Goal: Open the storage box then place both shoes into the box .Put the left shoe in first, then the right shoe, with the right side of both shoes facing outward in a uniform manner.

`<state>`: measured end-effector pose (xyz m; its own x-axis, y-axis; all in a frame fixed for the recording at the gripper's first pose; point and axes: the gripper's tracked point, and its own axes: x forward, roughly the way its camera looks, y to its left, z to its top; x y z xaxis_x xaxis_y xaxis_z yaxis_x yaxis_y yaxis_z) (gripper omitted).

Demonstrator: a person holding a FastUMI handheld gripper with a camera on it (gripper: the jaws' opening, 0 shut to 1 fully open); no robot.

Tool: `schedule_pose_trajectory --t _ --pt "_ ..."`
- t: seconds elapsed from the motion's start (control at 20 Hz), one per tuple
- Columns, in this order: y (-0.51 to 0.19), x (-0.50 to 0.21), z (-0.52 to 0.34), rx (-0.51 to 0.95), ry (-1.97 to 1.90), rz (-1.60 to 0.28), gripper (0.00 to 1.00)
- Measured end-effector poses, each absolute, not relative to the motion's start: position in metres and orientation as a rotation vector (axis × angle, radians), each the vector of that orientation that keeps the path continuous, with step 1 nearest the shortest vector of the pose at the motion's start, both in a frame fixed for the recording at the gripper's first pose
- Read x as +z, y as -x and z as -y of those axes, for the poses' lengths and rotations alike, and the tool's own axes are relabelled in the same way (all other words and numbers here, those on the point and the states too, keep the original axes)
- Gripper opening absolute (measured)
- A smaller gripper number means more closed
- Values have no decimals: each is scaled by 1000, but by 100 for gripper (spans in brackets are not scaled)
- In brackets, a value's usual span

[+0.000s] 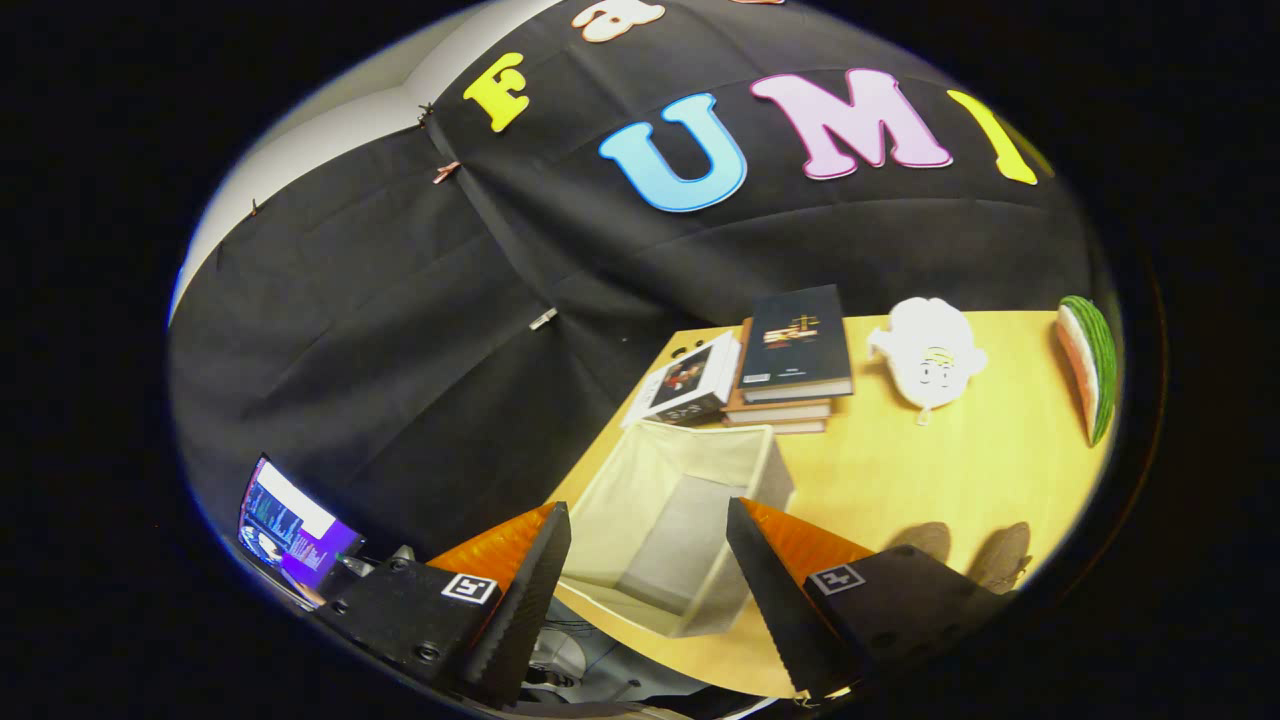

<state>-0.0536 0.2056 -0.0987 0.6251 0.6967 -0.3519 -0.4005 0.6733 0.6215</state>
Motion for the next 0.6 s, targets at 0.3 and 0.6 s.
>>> schedule_pose_trajectory --t 0.3,0.6 --pt "64 -165 -121 463 -383 -690 96" --pt "98 -251 -88 363 -356 -858 92"
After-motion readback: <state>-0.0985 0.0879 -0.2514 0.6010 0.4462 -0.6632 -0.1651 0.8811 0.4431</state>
